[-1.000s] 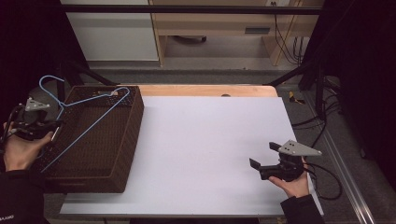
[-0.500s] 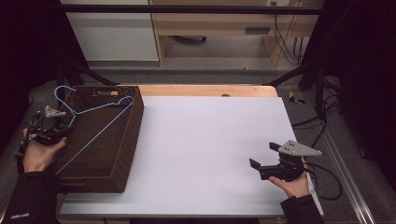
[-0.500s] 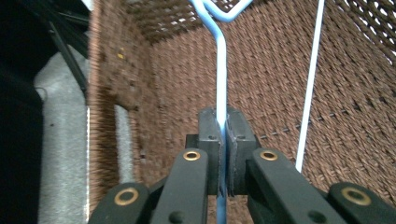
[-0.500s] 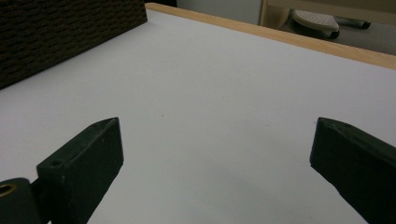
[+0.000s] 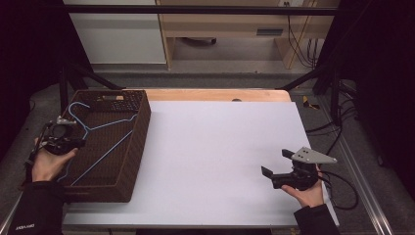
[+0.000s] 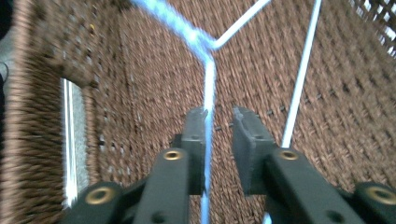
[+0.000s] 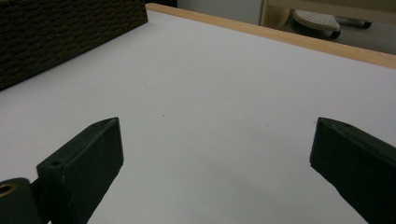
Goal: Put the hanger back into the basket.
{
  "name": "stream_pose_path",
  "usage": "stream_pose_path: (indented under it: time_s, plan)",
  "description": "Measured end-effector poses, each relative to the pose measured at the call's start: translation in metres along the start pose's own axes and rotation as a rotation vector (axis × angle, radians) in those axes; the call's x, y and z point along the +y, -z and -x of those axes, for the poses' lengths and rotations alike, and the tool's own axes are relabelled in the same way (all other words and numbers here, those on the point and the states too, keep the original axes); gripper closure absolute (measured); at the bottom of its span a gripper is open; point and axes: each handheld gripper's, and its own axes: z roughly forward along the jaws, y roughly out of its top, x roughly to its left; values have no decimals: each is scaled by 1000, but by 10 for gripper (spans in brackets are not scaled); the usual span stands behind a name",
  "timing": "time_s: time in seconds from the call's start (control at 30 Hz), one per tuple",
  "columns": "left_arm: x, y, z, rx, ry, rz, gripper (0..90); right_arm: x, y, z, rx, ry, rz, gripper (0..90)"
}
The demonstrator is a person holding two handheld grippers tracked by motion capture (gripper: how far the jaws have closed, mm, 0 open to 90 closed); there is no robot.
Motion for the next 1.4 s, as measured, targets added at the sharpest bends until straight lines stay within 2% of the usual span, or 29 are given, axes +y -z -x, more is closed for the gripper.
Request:
stream_pose_path:
  time_s: [0.17,0.23,0.3,0.4,0.5,0.53,0.67,0.77,0.83,0.9,1.07,1.13,1.27,1.33,1.4]
  plan:
    - [1,24,2,-49,26,125,644,0,-1,0,0,-1,5,31]
    - [1,34,8,-69,25,188,566,1,0,1,-4,-6,8,31]
    - [1,42,16,-90,24,256,503,1,1,1,-2,-4,11,31]
    - [1,52,32,-124,-4,323,438,1,1,1,-4,-6,17,30]
    - [1,58,47,-161,-32,361,384,1,1,1,-6,-12,22,29]
    - [1,61,53,-184,-30,387,371,1,1,2,-6,-13,24,29]
    - [1,66,74,-237,-27,437,268,2,2,2,-4,-13,28,29]
    - [0,69,91,-259,-48,455,214,2,2,2,-6,-18,32,27]
    - [-1,71,101,-299,-52,461,190,2,2,2,-6,-20,34,25]
    - [-2,71,112,-315,-60,466,161,2,2,2,-8,-19,35,23]
    - [-7,68,137,-363,-72,479,104,2,4,3,-9,-18,45,23]
    - [-9,66,146,-394,-80,483,94,2,4,2,-9,-28,49,23]
    - [-12,61,163,-420,-119,482,83,2,4,2,-8,-25,51,18]
    - [-13,60,167,-438,-119,475,82,1,4,2,-11,-20,48,18]
    - [-15,58,172,-428,-129,486,82,1,5,2,-9,-23,52,18]
